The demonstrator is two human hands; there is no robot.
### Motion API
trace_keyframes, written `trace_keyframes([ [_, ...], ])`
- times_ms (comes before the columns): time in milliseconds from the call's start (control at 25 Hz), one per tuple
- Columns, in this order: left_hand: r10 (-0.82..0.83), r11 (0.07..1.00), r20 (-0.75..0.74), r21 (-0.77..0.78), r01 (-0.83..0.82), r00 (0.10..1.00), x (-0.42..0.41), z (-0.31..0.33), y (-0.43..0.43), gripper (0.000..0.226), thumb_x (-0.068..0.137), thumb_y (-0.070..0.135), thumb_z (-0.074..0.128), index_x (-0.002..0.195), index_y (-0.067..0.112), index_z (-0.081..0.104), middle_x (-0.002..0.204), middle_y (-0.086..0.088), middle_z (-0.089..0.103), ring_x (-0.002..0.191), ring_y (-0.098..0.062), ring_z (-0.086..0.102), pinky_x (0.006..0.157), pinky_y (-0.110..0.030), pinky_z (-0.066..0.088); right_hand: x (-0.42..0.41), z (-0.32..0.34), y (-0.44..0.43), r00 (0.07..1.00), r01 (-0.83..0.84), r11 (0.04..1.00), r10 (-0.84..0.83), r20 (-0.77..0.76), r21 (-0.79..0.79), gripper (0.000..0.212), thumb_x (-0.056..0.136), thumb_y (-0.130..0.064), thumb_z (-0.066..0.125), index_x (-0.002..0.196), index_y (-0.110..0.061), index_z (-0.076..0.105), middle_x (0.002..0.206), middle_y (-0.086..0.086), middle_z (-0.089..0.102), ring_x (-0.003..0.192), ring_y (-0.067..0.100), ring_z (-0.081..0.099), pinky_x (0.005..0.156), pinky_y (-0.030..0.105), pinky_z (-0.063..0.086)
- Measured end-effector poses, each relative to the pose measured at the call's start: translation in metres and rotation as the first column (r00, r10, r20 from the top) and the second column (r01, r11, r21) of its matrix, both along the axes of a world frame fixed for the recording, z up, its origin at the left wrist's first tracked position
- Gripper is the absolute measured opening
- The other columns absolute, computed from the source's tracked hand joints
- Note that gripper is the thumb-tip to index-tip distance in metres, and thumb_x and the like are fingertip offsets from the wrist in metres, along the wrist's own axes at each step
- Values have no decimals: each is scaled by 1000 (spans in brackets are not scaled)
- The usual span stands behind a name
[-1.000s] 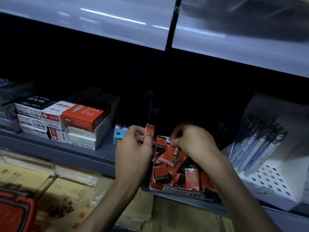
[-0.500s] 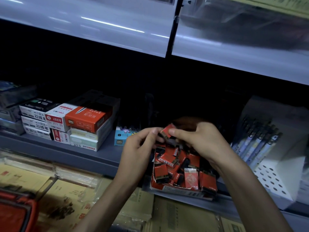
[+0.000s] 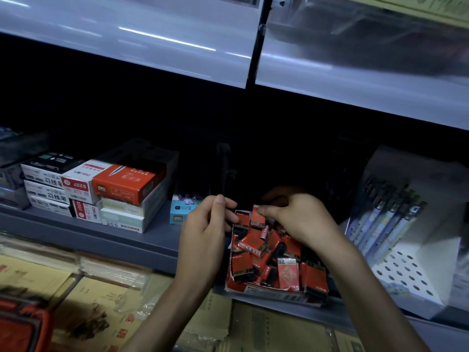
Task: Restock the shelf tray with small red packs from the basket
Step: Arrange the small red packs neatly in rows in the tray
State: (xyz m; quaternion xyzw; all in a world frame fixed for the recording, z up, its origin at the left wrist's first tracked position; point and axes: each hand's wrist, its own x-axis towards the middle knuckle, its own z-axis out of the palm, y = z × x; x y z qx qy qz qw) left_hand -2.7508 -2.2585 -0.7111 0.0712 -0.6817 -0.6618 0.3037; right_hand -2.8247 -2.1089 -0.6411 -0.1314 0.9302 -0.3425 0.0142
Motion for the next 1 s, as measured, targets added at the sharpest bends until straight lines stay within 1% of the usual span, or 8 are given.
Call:
trace_keyframes([
  [120, 4, 1000, 8, -7, -4, 1000, 1, 0, 0, 35, 110, 27, 43, 91, 21, 72, 79, 0, 72, 72, -11, 64, 72, -27, 51, -2, -1, -2, 999, -3, 999, 5, 52, -51, 12, 87, -37, 79, 95, -36, 71, 87, -10, 71, 81, 9, 65, 59, 18, 41],
  [320, 9, 1000, 28, -27, -8, 1000, 2, -1, -1, 34, 110, 27, 44, 91, 23, 72, 79, 2, 73, 73, -11, 64, 73, -30, 52, -1, 3, -2, 997, -75, 983, 74, 15, 170, 15, 91, -38, 73, 103, -35, 64, 96, -5, 67, 86, 12, 62, 67, 25, 48],
  [480, 15, 999, 40, -49, -13, 999, 4, 0, 0, 34, 110, 27, 45, 89, 24, 72, 80, 4, 73, 74, -12, 64, 73, -34, 54, 1, 5, -3, 998, -63, 970, 60, 20, 235, 16, 88, -40, 77, 101, -35, 69, 90, -11, 62, 80, 5, 57, 63, 20, 45],
  [600, 8, 998, 52, -62, -4, 999, 6, 2, 2, 35, 110, 28, 45, 87, 25, 72, 81, 4, 73, 75, -16, 66, 75, -41, 54, 1, 2, -5, 997, -75, 967, 79, -7, 243, 20, 82, -37, 82, 98, -34, 71, 92, -12, 68, 86, 8, 63, 77, 27, 53],
  [680, 6, 998, 54, -63, -2, 999, 7, 2, 2, 36, 109, 28, 45, 86, 25, 72, 81, 5, 73, 74, -14, 66, 75, -39, 54, 3, 4, -4, 998, -35, 966, 46, -38, 257, 17, 84, -43, 79, 95, -33, 71, 89, -11, 69, 86, 10, 65, 78, 30, 54],
  [760, 8, 998, 47, -62, -5, 999, 7, 3, 2, 36, 109, 29, 45, 87, 25, 72, 80, 5, 72, 74, -12, 66, 74, -37, 54, 7, 11, -2, 999, 10, 935, 7, -47, 355, 25, 84, -54, 74, 94, -31, 70, 88, -10, 69, 88, 13, 65, 78, 32, 54],
  [880, 23, 998, 45, -63, -20, 999, 6, 2, 3, 36, 109, 28, 44, 86, 24, 72, 79, 5, 72, 72, -12, 65, 72, -37, 53, 13, 22, -7, 999, 5, 860, -30, 40, 510, 34, 84, -59, 72, 94, -27, 67, 89, -7, 67, 90, 15, 66, 82, 34, 56],
  [1000, 25, 999, 46, -46, -23, 999, 5, 2, 5, 37, 110, 27, 44, 86, 23, 72, 79, 3, 72, 72, -8, 64, 71, -31, 51, 10, 32, -15, 982, 3, 831, -108, 156, 556, 41, 81, -61, 74, 95, -27, 57, 91, -6, 63, 99, 20, 67, 89, 35, 56],
])
